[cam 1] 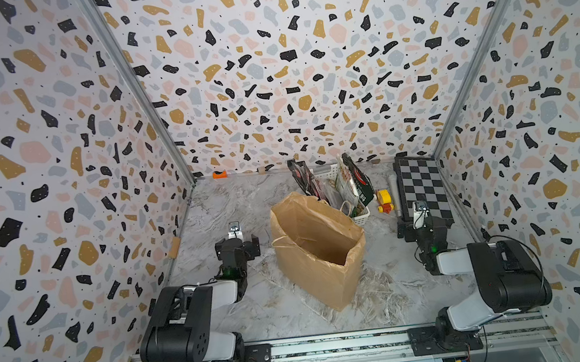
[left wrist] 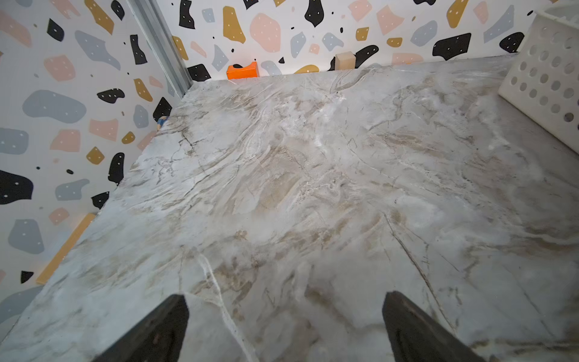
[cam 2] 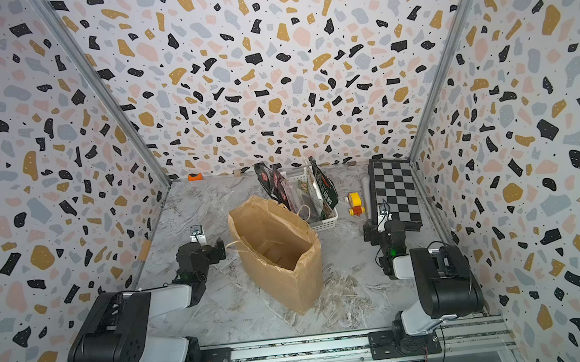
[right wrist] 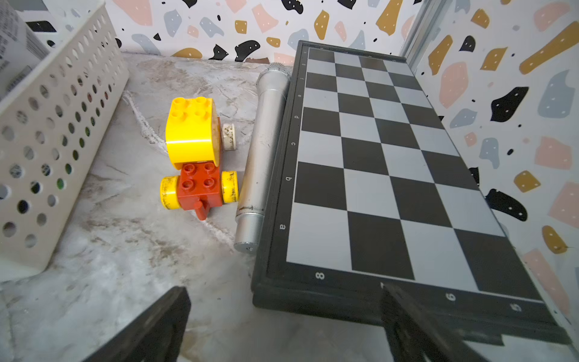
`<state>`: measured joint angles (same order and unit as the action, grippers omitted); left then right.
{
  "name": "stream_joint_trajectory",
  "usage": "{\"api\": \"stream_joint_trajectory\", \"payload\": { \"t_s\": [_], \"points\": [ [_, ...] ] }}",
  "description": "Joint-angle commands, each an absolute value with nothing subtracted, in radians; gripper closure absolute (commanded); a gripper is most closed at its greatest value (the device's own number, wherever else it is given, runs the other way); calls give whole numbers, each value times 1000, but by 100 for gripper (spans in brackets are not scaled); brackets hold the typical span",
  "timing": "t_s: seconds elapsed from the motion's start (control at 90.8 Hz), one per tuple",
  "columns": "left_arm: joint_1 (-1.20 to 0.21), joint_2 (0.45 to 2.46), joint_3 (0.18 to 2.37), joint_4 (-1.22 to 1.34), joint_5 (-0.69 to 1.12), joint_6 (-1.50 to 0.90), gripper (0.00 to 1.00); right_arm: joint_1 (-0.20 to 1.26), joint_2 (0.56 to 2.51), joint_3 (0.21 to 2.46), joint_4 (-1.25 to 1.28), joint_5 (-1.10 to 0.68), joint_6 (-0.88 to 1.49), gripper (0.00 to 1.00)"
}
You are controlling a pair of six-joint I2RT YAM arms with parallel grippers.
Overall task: Place the condiment packets inside the bag
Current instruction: Pick up the paper bag from the center of the board.
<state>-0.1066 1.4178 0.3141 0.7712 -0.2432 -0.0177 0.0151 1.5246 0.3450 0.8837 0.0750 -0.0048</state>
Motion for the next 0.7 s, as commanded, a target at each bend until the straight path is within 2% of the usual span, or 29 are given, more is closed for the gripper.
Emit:
{"api": "stream_joint_trajectory", "payload": {
  "t_s": [0.0,0.694],
  "points": [
    [-105,1402,321,807,-237,-14,0,14,1511,349,882,80,-4,0],
    [-104,1400,319,812,-232,-12,0,14,1510,347,885,77,-5,0]
  ]
}}
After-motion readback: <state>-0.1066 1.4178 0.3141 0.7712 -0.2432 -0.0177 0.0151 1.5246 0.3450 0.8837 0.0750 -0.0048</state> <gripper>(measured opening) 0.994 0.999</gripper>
